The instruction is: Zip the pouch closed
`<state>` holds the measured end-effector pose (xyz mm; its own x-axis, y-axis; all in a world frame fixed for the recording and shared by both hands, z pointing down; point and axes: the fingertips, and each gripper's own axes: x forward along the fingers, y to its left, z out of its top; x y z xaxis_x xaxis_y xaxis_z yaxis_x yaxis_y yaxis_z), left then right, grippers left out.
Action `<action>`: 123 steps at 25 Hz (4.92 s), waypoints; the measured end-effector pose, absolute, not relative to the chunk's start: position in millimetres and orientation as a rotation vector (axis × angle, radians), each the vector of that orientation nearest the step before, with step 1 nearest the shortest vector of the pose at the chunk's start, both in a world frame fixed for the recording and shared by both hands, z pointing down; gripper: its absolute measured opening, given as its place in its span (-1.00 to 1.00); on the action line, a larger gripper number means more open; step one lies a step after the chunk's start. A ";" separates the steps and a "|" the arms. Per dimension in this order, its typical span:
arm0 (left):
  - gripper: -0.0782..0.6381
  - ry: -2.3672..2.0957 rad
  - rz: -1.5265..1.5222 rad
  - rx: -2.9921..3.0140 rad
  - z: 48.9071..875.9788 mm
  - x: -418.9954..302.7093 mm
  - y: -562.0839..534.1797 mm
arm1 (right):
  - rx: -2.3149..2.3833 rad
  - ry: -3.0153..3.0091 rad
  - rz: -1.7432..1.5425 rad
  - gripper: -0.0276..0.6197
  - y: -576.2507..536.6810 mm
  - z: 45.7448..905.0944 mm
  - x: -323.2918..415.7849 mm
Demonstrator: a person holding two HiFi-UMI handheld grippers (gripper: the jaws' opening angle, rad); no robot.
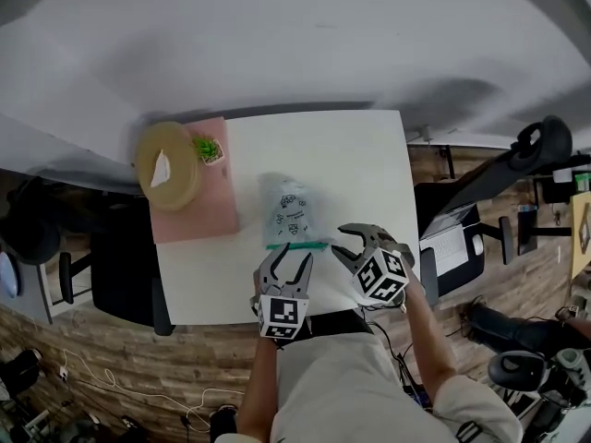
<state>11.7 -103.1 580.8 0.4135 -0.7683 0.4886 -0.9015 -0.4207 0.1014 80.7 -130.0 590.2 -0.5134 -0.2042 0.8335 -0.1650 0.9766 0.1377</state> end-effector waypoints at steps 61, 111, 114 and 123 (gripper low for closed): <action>-0.73 -1.195 0.619 2.260 638.9 58.1 -80.9 | -0.136 -2.145 0.402 -0.86 -88.5 632.3 58.3; -0.79 -1.317 0.646 2.103 662.5 -16.4 -88.8 | -0.045 -2.043 0.366 -0.90 -86.6 639.0 65.6; -0.79 -1.333 0.657 2.093 663.5 -21.1 -90.7 | -0.038 -2.043 0.366 -0.90 -87.1 638.2 65.0; -0.79 -1.380 0.678 2.047 671.0 -47.9 -92.3 | -0.010 -2.029 0.363 -0.90 -90.6 639.9 70.1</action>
